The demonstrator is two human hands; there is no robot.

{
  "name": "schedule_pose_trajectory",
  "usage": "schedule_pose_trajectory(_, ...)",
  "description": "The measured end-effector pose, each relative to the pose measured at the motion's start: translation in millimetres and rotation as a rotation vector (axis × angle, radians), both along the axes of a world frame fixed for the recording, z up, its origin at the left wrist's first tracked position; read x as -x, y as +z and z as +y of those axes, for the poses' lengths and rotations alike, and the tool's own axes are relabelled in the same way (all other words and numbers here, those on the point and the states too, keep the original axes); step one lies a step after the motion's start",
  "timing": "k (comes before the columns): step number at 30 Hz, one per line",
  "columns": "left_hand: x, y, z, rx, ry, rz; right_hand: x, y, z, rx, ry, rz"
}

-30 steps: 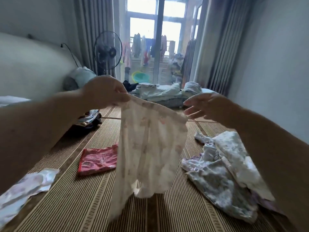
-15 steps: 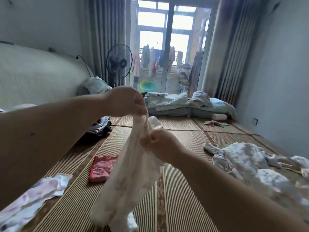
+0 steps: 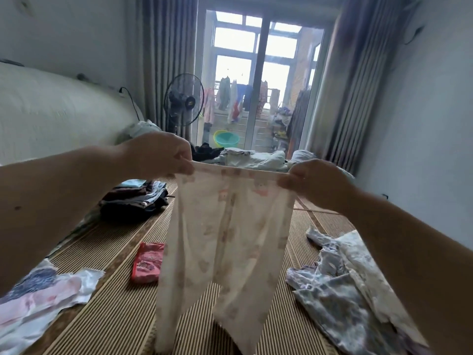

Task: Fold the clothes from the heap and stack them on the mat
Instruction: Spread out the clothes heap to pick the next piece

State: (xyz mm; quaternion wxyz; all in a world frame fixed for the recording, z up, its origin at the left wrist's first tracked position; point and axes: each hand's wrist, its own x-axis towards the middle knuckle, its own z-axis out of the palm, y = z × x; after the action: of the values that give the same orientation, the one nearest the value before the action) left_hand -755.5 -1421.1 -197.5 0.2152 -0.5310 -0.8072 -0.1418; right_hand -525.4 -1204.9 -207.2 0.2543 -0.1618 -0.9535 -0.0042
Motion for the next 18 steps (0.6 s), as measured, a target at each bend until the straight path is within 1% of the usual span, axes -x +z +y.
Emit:
schedule_pose_trajectory(2,-4.0,6.0,2.4,-0.087,-0.002,0.002,-4.4,16.0,3.0,0.141,0.026,0.138)
schedule_pose_trajectory(4,-10.3,13.1,5.0,-0.191,-0.022,-0.076,-6.7,28.6,3.8,0.285,0.068,0.284)
schedule_pose_trajectory(6,-17.8,21.0,9.9,-0.308,-0.049,-0.169,-8.6,39.1,3.2,0.429,0.110,0.385)
schedule_pose_trajectory(9,-28.8,31.2,18.8,-0.476,-0.034,-0.232,-13.9,50.0,5.7,0.646,0.178,0.493)
schedule_pose_trajectory(10,-31.1,32.7,21.1,-0.506,-0.058,-0.303,-16.0,51.5,9.0,0.717,0.195,0.512)
schedule_pose_trajectory(11,-33.5,33.0,22.4,-0.508,-0.111,-0.415,-17.6,52.1,12.4,0.740,0.191,0.517)
schedule_pose_trajectory(13,-38.5,30.1,24.7,-0.439,-0.205,-0.652,-18.2,47.2,15.0,0.713,0.138,0.493)
schedule_pose_trajectory(15,-41.6,22.2,32.7,-0.374,-0.213,-0.841,-15.2,35.1,16.5,0.781,0.065,0.461)
schedule_pose_trajectory(17,-50.6,11.5,44.1,-0.396,-0.229,-1.047,-9.5,19.6,18.2,0.874,-0.001,0.429)
schedule_pose_trajectory(18,-54.7,6.4,50.4,-0.421,-0.240,-1.116,-7.2,13.4,17.8,0.915,-0.001,0.430)
